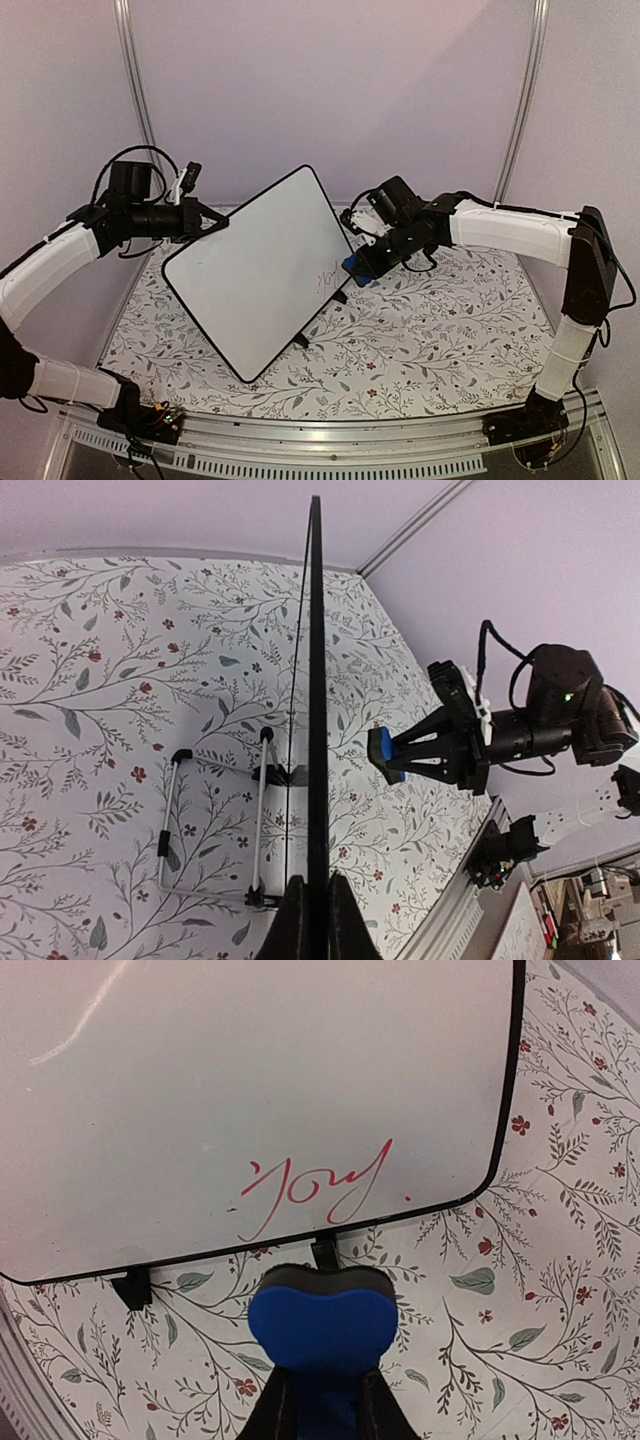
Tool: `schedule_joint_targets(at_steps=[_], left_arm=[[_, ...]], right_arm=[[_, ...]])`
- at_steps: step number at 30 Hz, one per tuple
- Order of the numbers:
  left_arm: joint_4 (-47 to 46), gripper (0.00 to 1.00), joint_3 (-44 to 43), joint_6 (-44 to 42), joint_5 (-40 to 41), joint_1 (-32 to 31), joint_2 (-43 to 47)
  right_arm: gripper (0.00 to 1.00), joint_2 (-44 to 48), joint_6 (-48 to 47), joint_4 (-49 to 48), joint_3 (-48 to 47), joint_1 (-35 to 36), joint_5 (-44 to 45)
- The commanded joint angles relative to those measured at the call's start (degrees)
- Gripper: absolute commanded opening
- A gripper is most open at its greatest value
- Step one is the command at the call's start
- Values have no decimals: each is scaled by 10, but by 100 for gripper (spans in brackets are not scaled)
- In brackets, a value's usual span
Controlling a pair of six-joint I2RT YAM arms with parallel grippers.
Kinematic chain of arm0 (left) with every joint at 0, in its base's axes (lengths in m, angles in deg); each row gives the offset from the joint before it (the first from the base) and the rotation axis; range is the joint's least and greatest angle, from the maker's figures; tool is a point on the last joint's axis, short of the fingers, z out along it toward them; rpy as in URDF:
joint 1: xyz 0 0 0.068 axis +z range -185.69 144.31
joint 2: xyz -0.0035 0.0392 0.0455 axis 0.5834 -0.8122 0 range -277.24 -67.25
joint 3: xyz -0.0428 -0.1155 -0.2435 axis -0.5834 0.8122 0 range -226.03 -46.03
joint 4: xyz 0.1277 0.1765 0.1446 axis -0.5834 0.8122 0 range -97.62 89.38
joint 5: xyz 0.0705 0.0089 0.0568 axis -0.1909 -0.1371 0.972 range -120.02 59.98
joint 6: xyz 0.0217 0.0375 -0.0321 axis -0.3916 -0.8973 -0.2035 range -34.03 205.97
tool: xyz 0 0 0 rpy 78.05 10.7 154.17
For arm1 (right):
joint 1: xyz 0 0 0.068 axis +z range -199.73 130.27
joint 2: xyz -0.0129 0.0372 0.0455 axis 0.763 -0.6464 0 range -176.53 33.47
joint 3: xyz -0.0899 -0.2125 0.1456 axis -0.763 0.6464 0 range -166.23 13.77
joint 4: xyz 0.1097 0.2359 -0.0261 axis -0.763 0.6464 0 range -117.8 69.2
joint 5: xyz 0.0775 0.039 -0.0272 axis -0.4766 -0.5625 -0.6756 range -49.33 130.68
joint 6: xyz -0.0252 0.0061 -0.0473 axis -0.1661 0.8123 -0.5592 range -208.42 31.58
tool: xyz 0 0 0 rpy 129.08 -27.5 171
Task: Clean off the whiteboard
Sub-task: Erase the whiteboard at the center of the board.
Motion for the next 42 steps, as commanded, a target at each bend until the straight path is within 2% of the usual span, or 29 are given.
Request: schedule_joint_targets(at_steps=[1,8,15,28,42], left_arm=[[-45,0,-22,9,-17,-2,32],[-41,0,0,9,-28,-2,54],[-21,0,-21,19,-29,0,72],[33,0,-4,15,-18,1,99],[-8,0,69,-30,-11,14,106]], right_arm=[[9,27,1,-13,3,-3,-6],[9,24,-1,-10,-10,0,-15],[9,11,-3,-9,-25,10,-17],[9,-58,-31,-12,-98,56,18],[9,-91,-20,-102,-57,83,20]])
